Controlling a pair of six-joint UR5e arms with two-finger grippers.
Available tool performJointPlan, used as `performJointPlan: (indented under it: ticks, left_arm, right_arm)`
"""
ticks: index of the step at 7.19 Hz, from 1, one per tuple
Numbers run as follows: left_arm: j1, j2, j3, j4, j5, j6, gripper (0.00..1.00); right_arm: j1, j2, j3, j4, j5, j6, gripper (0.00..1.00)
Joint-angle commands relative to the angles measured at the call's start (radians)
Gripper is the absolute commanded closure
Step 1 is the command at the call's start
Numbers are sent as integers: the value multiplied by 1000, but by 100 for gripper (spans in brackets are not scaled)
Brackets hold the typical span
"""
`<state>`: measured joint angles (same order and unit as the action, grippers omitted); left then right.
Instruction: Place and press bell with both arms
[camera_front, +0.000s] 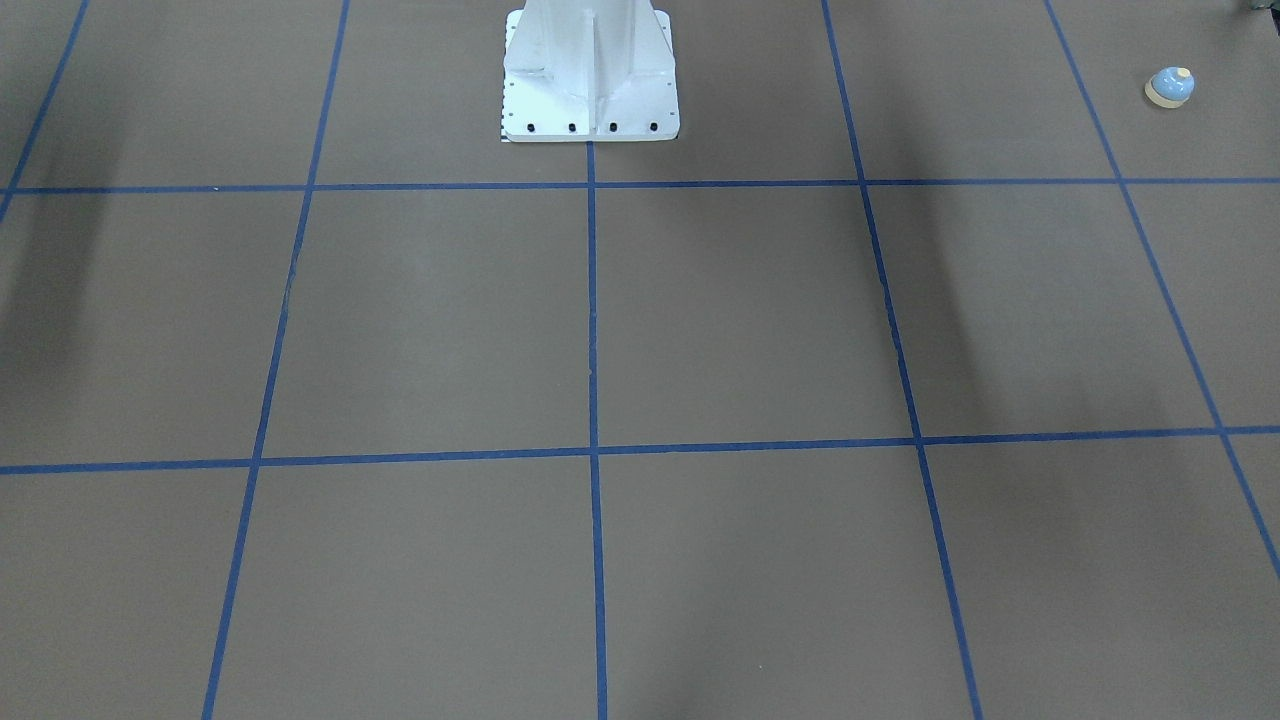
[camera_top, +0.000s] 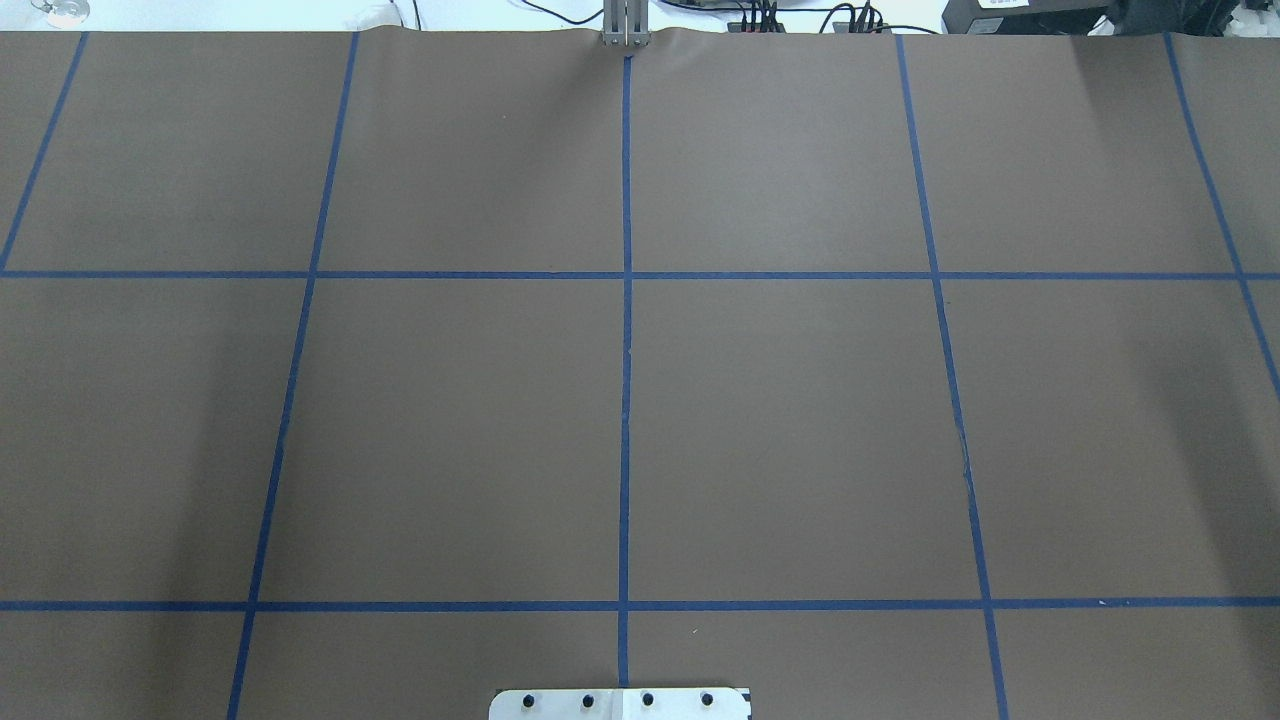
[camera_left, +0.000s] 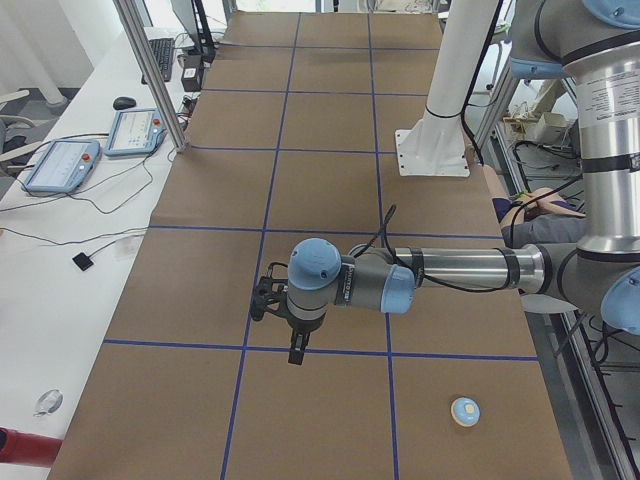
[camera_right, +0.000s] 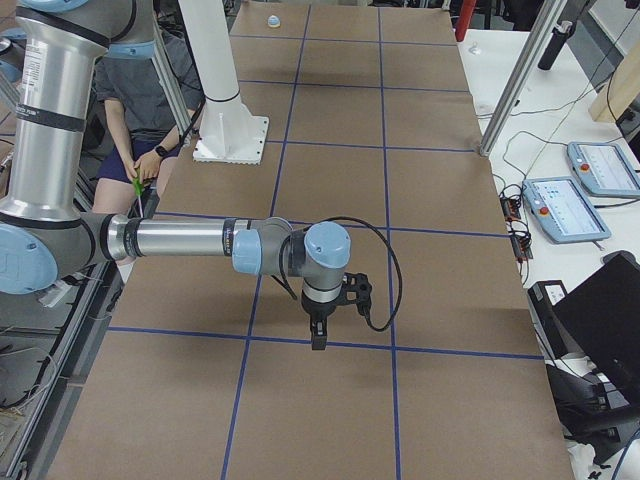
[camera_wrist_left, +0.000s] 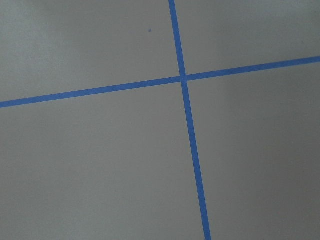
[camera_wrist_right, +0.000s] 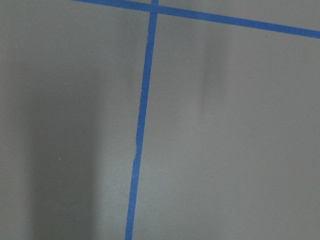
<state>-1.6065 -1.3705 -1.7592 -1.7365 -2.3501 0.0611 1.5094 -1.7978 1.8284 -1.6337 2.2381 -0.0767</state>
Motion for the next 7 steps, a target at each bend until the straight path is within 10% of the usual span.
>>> performJointPlan:
  ticks: [1,7]
  left_arm:
    - [0,-1,-9,-2,-3,0,0]
    - [43,-7,-54,-76,69,62,0]
  right_arm:
    - [0,-2,12,0,2,0,0]
    - [0,-3,19,0,2,-3,0]
